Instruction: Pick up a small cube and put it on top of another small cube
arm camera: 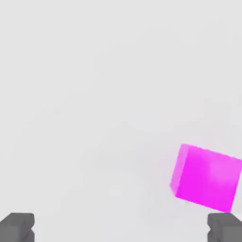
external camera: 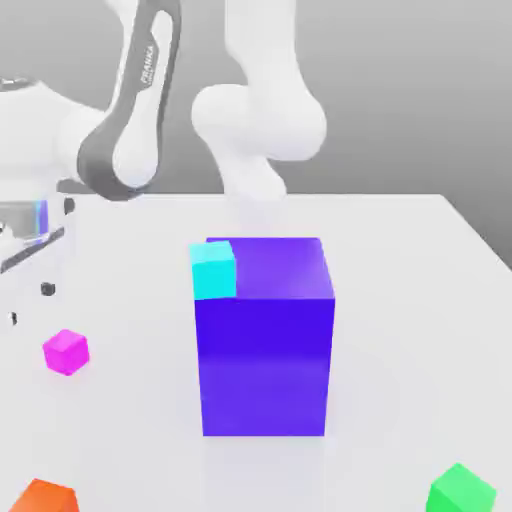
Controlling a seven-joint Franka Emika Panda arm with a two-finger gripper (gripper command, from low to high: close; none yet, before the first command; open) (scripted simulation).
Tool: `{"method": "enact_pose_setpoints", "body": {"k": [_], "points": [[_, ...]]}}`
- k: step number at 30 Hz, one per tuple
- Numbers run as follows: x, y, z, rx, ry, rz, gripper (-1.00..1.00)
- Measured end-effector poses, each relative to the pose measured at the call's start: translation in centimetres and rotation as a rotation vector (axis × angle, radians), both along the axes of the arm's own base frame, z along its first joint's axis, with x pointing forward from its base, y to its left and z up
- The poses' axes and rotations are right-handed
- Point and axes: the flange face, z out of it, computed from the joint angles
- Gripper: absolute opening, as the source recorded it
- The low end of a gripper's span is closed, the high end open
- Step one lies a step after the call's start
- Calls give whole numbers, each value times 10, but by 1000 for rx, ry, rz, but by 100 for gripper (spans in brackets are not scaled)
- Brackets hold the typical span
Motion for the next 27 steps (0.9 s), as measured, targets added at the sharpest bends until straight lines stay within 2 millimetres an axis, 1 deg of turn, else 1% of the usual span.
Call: {"method": "enact_pose_setpoints", "body": {"k": [2,7,8,13,14,16,21,22,23,27], "points": [[-3,6,-23,18,11,-28,0],[-4,7,-72,23,16,-38,0],[-5,8,-78,23,16,-38,-100],[-5,8,-78,21,15,-38,-100],[-5,8,-82,22,15,-38,-100],[-4,7,-72,22,15,-38,-100],[-4,7,-27,23,14,-38,-100],[0,9,-21,21,13,-11,-100],[10,13,-17,18,12,48,-100],[63,34,-11,3,-2,354,-100]]}}
